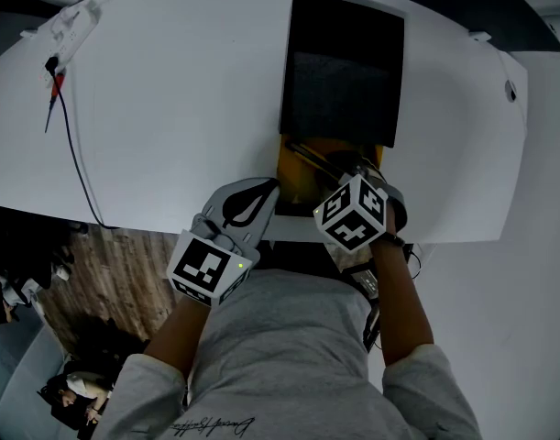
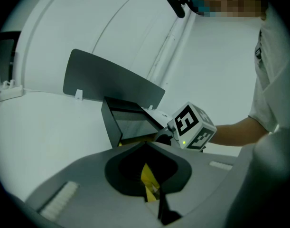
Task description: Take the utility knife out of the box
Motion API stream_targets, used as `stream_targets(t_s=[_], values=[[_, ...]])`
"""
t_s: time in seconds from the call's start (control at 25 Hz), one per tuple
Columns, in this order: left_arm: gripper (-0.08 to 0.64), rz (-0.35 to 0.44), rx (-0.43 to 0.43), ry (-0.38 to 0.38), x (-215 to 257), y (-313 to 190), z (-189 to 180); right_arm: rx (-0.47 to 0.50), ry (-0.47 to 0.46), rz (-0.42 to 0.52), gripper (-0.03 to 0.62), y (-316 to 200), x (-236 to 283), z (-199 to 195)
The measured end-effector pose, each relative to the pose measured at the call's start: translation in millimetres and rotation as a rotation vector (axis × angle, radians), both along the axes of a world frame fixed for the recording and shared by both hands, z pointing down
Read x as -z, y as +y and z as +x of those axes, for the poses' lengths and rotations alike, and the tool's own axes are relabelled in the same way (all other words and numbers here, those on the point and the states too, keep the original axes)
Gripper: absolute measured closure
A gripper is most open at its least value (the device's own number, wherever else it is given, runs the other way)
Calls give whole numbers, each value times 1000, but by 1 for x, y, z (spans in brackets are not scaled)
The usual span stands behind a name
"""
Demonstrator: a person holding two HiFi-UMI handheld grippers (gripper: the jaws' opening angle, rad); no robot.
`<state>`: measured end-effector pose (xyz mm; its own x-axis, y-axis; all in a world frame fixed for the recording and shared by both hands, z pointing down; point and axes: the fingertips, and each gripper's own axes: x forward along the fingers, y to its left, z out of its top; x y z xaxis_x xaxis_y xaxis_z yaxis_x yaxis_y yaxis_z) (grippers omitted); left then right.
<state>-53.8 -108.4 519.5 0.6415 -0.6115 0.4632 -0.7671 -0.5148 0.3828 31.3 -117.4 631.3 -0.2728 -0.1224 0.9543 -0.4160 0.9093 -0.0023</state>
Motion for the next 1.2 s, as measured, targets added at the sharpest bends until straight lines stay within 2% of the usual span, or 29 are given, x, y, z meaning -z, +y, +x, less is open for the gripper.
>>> stream_targets(t_s=[0.56, 1.2], values=[[558, 11, -2, 1, 6, 1, 1, 1, -12, 26, 461, 4, 9, 1], [558, 78, -32, -23, 35, 3, 5, -47, -101, 79, 461, 7, 51, 4]])
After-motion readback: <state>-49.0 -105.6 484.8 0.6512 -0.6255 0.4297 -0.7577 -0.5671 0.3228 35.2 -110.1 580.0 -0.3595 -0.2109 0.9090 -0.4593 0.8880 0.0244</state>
